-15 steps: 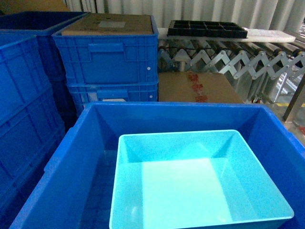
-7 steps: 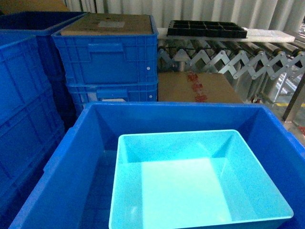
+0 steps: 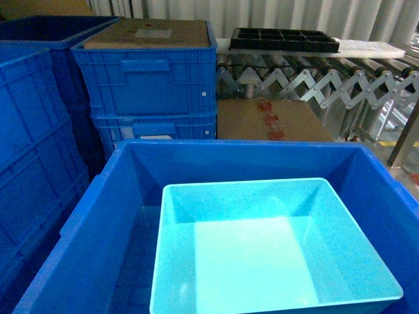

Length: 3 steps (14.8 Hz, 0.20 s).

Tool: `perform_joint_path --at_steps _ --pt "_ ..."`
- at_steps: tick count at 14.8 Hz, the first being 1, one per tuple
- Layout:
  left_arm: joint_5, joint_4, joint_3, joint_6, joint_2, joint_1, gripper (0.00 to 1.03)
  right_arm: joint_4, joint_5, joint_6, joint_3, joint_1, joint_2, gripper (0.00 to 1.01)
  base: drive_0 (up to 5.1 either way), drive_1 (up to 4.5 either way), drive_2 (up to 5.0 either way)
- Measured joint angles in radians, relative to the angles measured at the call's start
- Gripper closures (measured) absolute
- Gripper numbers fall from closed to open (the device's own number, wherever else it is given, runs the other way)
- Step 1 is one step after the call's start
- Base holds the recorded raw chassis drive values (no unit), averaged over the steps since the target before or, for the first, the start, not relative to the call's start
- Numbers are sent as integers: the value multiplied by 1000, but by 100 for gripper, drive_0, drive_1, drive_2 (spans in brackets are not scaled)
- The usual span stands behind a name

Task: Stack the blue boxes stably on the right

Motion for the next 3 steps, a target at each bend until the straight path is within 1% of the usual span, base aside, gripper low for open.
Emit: perform_joint_path --at_steps 1,2,3 --pt "0 0 0 0 0 0 15 0 0 0 0 0 0 6 0 0 0" --pt "0 0 0 1 0 0 3 0 0 0 0 0 0 2 0 0 0" --pt "0 0 0 1 0 0 6 0 0 0 0 0 0 4 0 0 0"
